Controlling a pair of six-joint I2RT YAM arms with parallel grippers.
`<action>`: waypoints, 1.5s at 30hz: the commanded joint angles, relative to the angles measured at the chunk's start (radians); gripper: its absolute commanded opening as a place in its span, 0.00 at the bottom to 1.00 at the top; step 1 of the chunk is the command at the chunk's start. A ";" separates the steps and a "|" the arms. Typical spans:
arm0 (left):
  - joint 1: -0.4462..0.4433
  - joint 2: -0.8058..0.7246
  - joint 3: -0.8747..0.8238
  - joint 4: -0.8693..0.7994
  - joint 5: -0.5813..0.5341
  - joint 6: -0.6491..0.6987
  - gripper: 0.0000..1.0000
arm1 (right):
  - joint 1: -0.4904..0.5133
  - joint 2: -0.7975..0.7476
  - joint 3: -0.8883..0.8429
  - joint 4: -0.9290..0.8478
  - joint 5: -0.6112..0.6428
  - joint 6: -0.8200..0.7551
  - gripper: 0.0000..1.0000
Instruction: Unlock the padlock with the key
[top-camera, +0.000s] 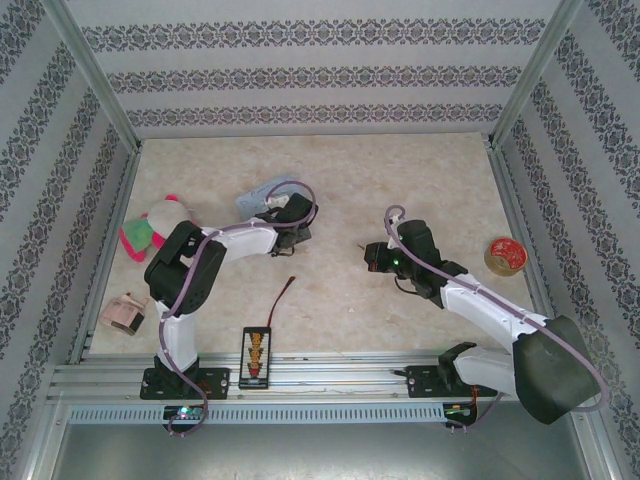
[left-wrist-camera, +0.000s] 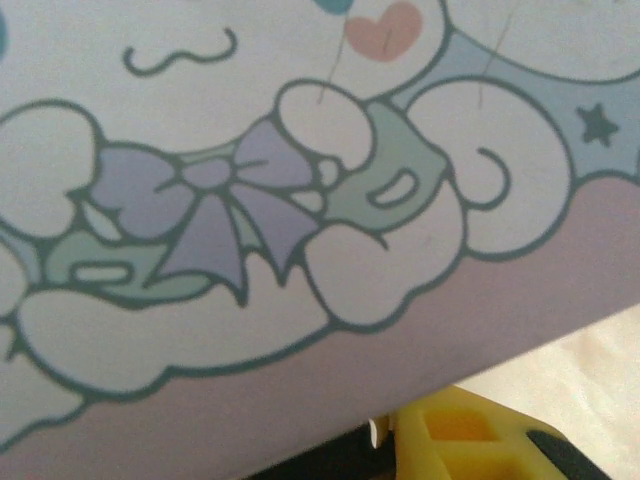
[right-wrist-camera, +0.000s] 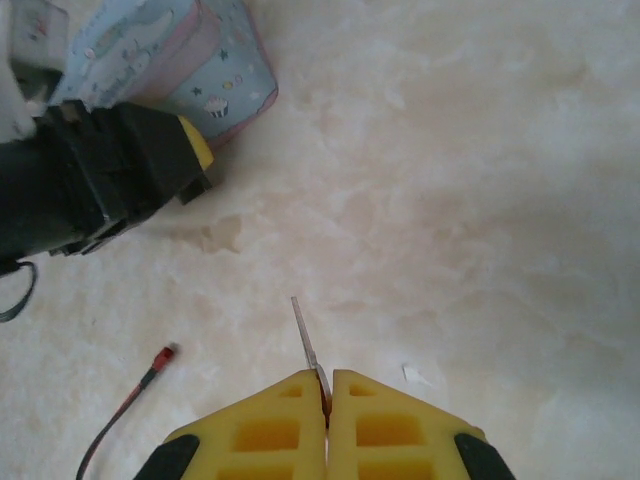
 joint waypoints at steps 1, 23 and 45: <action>-0.039 -0.042 -0.005 0.000 0.053 -0.104 0.14 | 0.022 0.012 -0.060 0.104 0.031 0.063 0.00; -0.135 0.040 0.044 -0.111 -0.044 -0.120 0.57 | 0.052 0.072 -0.158 0.243 0.109 0.114 0.00; -0.135 0.099 0.107 -0.091 -0.249 -0.085 0.44 | 0.021 0.091 -0.141 0.279 0.104 0.098 0.00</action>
